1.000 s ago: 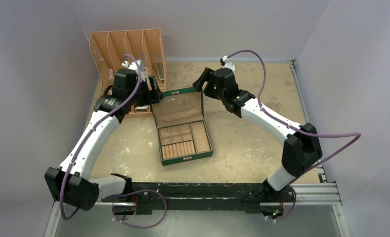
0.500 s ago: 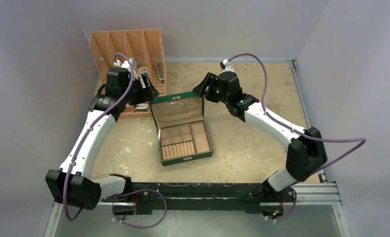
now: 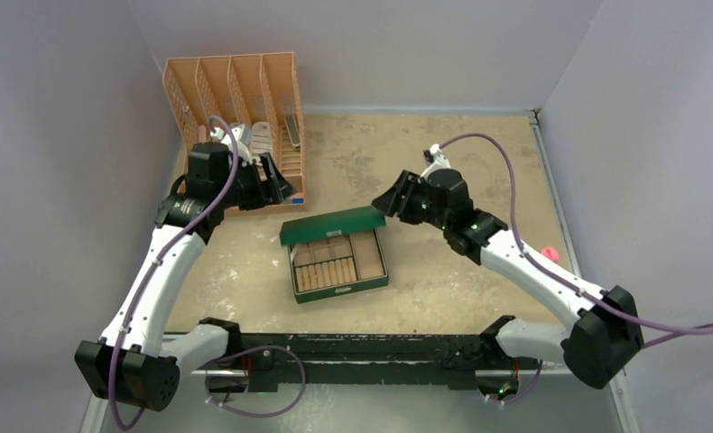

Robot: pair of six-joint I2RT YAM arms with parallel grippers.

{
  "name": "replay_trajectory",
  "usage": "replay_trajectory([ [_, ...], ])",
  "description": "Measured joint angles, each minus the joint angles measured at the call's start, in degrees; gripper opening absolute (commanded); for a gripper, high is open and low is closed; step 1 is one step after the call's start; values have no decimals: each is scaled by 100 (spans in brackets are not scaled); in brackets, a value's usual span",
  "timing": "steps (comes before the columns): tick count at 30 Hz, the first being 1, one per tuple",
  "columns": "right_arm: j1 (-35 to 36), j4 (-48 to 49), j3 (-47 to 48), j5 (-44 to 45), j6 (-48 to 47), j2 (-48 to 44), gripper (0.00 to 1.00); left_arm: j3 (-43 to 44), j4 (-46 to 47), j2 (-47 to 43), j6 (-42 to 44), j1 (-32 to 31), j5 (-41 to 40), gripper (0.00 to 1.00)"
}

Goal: Organize the mixed jewelry

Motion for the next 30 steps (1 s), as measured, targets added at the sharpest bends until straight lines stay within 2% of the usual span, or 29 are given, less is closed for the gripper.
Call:
replay_trajectory([
  [3, -26, -313, -332, -28, -20, -321, 48, -205, -181, -175, -11, 0, 160, 68],
  [6, -28, -621, -522, -22, -26, -621, 49, -411, -398, -413, -101, 0, 323, 68],
  [11, -28, -802, -603, -42, -63, -1038, 62, -835, -608, -859, -396, 0, 588, 69],
  [15, -26, -734, -645, -321, -256, -811, 66, -1233, -817, -946, -691, 0, 782, 69],
  [21, 68, -739, -1069, -605, -490, -205, 66, -1891, -1078, -828, -1099, 0, 949, 69],
  [26, 212, -542, -1663, -940, -476, -205, 65, -2004, -1097, -527, -1215, 0, 1012, 69],
  [30, 243, -210, -1851, -1121, -463, -232, 63, -2081, -990, -297, -1333, 0, 1029, 64],
])
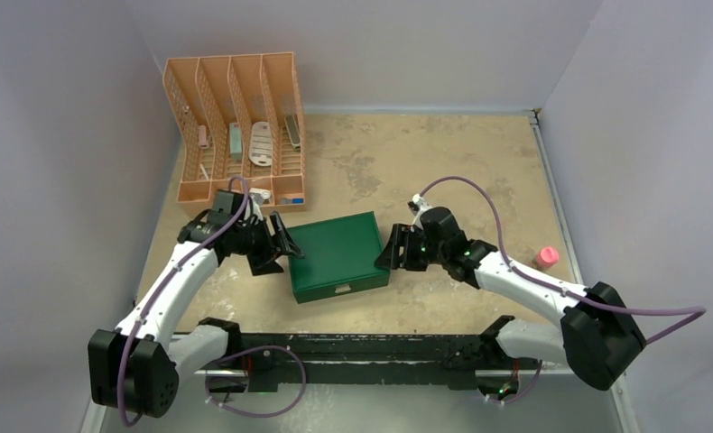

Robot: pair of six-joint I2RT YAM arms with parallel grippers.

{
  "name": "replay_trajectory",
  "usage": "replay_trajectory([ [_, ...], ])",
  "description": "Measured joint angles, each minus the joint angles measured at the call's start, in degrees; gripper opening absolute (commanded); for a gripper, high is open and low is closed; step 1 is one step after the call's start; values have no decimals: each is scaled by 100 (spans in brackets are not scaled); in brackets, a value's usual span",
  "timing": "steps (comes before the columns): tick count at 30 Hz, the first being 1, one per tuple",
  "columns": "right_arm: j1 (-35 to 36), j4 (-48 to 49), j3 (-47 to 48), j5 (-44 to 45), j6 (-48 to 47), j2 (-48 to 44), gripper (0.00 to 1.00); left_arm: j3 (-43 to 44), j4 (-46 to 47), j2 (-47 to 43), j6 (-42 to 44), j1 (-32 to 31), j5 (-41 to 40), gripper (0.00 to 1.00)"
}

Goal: Organize the mixed jewelry

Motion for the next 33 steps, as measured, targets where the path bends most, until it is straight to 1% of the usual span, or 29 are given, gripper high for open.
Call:
replay_trajectory([
  [10, 20, 269, -50, -157, 44, 177, 56, -459, 151, 201, -382, 0, -179, 49],
  [13, 20, 385, -127, -199, 114, 181, 55, -588, 221, 229, -490, 0, -219, 46],
  [19, -15, 776, -317, -321, 352, 254, 49, -660, 387, 225, -610, -7, -216, 41],
  [23, -46, 879, -387, -358, 437, 227, 49, -662, 426, 247, -608, -17, -214, 41],
  [26, -35, 713, -315, -284, 459, 146, 50, -621, 400, 249, -533, -17, -219, 41],
  [29, 39, 98, 22, 138, 393, -13, 54, -236, 199, 249, -162, -48, -382, 42],
  [32, 26, -658, 599, 807, 236, -365, 58, 728, -199, 247, 267, -48, -706, 48],
  [33, 17, -879, 848, 1102, 168, -522, 59, 1176, -313, 245, 433, -50, -850, 50],
])
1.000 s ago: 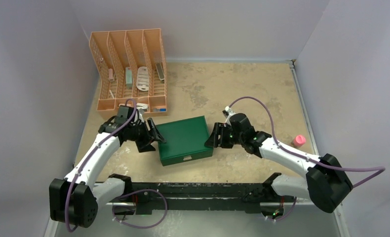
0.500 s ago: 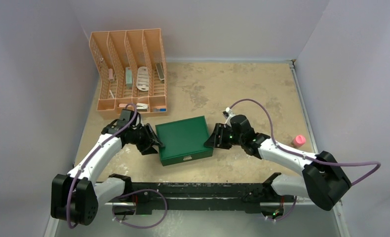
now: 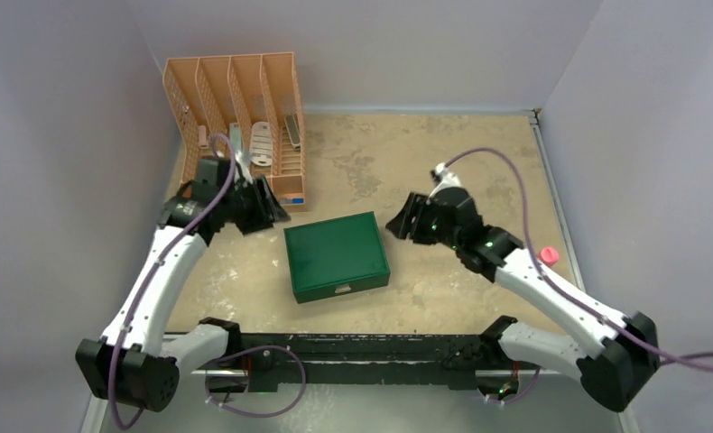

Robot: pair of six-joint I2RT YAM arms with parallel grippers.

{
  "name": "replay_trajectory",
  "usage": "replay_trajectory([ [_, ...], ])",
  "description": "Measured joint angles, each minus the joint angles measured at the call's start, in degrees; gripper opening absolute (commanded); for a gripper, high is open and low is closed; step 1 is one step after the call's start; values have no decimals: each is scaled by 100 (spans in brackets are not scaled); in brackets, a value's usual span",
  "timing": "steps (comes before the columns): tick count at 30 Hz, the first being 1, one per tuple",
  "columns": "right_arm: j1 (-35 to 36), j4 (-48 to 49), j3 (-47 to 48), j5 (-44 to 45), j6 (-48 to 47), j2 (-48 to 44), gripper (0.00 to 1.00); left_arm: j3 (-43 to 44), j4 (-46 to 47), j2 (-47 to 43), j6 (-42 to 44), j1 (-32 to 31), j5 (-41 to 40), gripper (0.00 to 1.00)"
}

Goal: Organize the mixed jewelry

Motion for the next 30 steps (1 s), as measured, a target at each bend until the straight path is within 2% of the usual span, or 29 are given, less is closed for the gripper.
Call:
replay_trajectory([
  [6, -26, -811, 1617, 1888, -431, -1040, 72, 2024, -472, -339, 922, 2, -684, 61],
  [10, -26, -1163, 2107, 2918, -579, -1519, 77, 2483, -761, -739, 1298, 2, -1062, 72],
  [14, -26, -1552, 2415, 3746, -664, -1816, 98, 2621, -1021, -1239, 1460, 0, -1451, 78],
  [23, -28, -1967, 2769, 4656, -717, -2356, 99, 3685, -2020, -1596, 1327, 2, -2186, 80],
  [30, -28, -2131, 2767, 4671, -699, -2468, 99, 3705, -2522, -1676, 1154, 2, -2367, 80],
])
